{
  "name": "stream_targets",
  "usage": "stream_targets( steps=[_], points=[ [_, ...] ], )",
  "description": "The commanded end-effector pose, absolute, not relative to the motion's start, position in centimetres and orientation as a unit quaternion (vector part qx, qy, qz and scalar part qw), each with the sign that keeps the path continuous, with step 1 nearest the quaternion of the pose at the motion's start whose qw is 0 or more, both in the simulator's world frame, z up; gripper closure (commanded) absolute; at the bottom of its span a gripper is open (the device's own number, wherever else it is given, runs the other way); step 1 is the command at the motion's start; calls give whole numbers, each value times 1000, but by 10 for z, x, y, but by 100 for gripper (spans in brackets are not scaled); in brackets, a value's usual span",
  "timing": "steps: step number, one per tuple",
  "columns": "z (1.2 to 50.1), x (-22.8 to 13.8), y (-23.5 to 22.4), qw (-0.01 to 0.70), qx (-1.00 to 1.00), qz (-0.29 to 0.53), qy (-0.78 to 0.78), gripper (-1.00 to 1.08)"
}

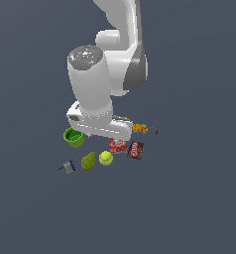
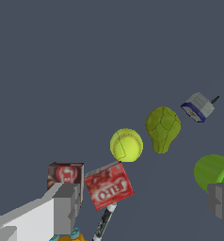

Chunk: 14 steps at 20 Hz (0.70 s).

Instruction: Pick up a designated object from a clutter of objects.

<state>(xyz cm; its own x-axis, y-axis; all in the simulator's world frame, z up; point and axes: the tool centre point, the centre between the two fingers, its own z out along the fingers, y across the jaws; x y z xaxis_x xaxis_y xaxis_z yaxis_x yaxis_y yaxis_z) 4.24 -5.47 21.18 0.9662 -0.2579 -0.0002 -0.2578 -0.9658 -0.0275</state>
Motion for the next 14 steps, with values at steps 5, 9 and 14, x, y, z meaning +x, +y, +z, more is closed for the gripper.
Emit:
stream_targets(
  steps=[5,9,14],
  points=[
    [148,51,-94,11,-976,0,218,-92],
    [120,51,-113,6,-967,0,255,-92],
    [98,50,-127,2,-959,0,283,-92]
  ],
)
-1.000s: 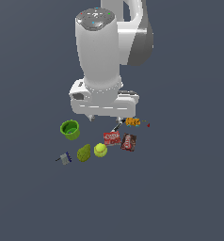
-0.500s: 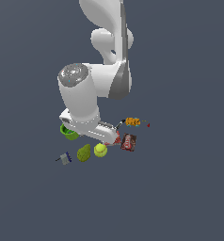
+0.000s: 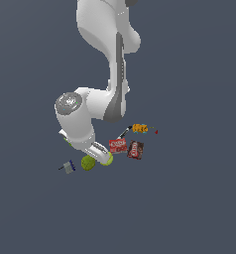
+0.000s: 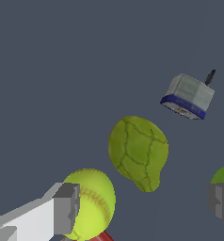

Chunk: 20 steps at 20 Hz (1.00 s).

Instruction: Pick up a designated object from a clutter of objects.

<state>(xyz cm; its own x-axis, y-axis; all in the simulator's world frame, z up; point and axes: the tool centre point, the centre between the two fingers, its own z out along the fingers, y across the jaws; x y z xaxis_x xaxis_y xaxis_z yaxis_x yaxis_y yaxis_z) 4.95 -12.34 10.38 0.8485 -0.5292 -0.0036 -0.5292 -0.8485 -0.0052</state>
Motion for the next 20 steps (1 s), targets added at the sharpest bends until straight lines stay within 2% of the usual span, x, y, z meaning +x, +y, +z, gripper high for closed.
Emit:
stream_targets(
  steps=[1,10,20],
  points=[
    [96,49,-129,1,-958,0,287,-92],
    [86,48,-131,0,-957,1,291,-92],
    [43,48,-132,0,-956,0,293,-92]
  ],
)
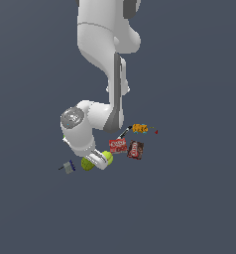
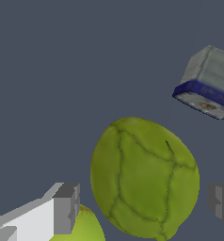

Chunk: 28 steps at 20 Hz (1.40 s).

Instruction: Pick up a designated object from a clutter of objects.

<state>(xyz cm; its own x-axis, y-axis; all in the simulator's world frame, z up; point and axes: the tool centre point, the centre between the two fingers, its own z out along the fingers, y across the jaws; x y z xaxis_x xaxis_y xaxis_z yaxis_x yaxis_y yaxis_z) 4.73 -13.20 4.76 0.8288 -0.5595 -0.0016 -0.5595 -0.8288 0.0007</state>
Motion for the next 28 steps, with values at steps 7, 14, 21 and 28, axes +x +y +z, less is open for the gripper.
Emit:
stream_targets(
  steps=[7,14,21,28],
  points=[
    [41,49,-132,0,956,0,-293,108],
    [42,49,-132,0,956,0,-292,108],
    [57,51,-124,0,956,0,-292,108],
    [103,58,-102,0,956,0,-293,108]
  ],
)
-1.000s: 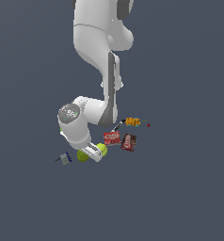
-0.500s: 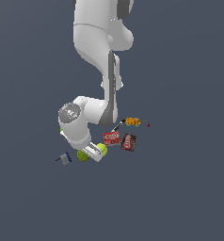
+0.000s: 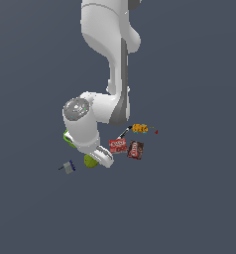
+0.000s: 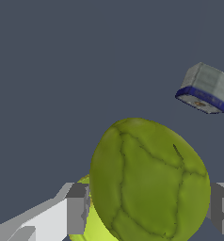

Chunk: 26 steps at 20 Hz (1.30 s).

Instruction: Pick up a designated object from a clutter of objects.

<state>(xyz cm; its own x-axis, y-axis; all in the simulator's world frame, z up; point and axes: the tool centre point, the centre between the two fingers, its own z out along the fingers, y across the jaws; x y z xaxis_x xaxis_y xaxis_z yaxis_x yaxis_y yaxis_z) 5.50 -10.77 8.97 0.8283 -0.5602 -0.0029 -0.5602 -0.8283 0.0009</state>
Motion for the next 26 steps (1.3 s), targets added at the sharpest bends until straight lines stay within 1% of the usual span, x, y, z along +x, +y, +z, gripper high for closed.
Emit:
stream_targets(
  steps=[1,18,26],
  points=[
    [112,59,-97,0,956,0,-293,108],
    [294,89,-11,1,956,0,-294,108],
    [368,103,26,1,956,0,-293,108]
  ],
)
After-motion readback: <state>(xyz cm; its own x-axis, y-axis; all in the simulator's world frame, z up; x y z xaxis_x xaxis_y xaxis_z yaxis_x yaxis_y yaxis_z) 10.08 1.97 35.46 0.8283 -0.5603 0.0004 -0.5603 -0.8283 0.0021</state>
